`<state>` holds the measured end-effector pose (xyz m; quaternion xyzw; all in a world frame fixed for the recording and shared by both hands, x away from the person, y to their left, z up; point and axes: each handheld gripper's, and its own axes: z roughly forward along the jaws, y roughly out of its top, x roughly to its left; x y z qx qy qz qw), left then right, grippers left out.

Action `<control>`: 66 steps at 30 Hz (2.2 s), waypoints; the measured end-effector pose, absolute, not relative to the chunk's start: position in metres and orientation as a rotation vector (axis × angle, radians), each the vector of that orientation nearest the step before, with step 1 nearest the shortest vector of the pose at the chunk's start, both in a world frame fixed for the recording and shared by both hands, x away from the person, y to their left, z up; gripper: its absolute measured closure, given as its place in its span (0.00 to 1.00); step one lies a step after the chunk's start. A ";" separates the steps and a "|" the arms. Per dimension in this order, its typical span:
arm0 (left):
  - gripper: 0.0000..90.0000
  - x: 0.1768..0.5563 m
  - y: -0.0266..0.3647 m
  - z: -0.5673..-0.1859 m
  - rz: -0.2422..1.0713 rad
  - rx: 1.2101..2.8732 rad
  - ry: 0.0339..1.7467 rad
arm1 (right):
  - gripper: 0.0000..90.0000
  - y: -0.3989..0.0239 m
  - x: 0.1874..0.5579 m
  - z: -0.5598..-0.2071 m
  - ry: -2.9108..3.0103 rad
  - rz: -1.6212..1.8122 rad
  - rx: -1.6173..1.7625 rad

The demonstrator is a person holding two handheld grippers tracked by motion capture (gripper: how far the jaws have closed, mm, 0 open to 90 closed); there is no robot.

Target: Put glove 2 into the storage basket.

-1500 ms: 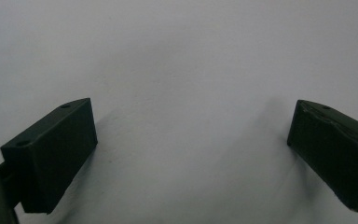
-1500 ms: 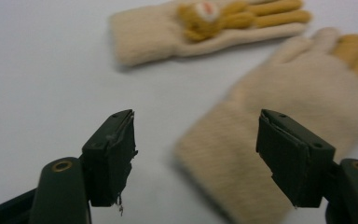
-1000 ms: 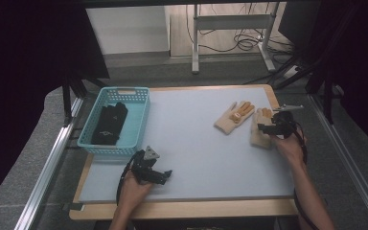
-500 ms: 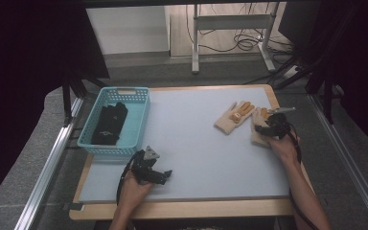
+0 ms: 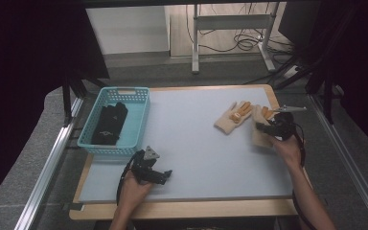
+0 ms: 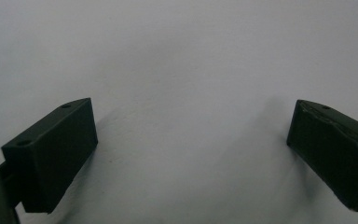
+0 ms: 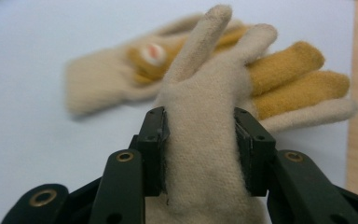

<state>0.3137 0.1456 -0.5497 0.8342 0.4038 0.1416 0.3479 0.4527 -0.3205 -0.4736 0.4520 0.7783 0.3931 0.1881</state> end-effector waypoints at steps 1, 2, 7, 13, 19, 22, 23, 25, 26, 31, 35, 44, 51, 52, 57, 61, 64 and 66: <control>0.02 0.314 0.146 -0.550 0.367 2.163 1.047 | 0.66 -0.316 0.449 -0.469 2.199 1.123 1.256; 0.02 0.314 0.146 -0.550 0.367 2.162 1.047 | 0.66 -0.311 0.445 -0.464 2.207 1.139 1.236; 0.02 0.314 0.146 -0.550 0.367 2.164 1.046 | 0.65 -0.278 0.426 -0.451 2.262 1.172 1.121; 0.02 0.314 0.146 -0.550 0.367 2.165 1.045 | 0.64 -0.238 0.413 -0.457 2.340 1.190 1.025; 0.02 0.314 0.146 -0.550 0.370 2.167 1.042 | 0.64 -0.197 0.405 -0.473 2.413 1.215 0.985; 0.02 0.314 0.146 -0.550 0.370 2.167 1.042 | 0.64 -0.178 0.401 -0.484 2.443 1.206 0.969; 0.02 0.314 0.146 -0.550 0.370 2.167 1.042 | 0.63 -0.172 0.400 -0.487 2.448 1.204 0.964; 0.02 0.314 0.146 -0.550 0.370 2.167 1.042 | 0.63 -0.162 0.399 -0.494 2.463 1.207 0.966; 0.02 0.314 0.146 -0.550 0.370 2.167 1.042 | 0.63 -0.157 0.398 -0.497 2.469 1.209 0.965; 0.02 0.314 0.146 -0.550 0.370 2.166 1.042 | 0.59 -0.140 0.393 -0.514 2.502 1.168 0.944; 0.02 0.314 0.146 -0.550 0.370 2.167 1.042 | 0.46 -0.136 0.391 -0.510 2.521 1.156 0.897; 0.02 0.314 0.146 -0.550 0.370 2.167 1.042 | 0.74 -0.178 0.393 -0.493 2.490 1.147 0.922; 0.02 0.314 0.146 -0.550 0.370 2.167 1.042 | 0.93 -0.200 0.381 -0.512 2.551 1.109 0.940; 0.02 0.314 0.146 -0.550 0.370 2.167 1.042 | 0.93 -0.201 0.379 -0.515 2.558 1.112 0.941; 0.02 0.314 0.146 -0.550 0.371 2.167 1.042 | 0.94 -0.197 0.365 -0.525 2.595 1.127 0.914; 0.02 0.314 0.146 -0.550 0.371 2.166 1.042 | 0.94 -0.190 0.359 -0.528 2.608 1.150 0.883; 0.02 0.314 0.146 -0.550 0.371 2.167 1.042 | 0.94 -0.181 0.353 -0.529 2.629 1.162 0.858; 0.02 0.314 0.146 -0.550 0.371 2.167 1.041 | 0.92 -0.176 0.352 -0.528 2.625 1.139 0.817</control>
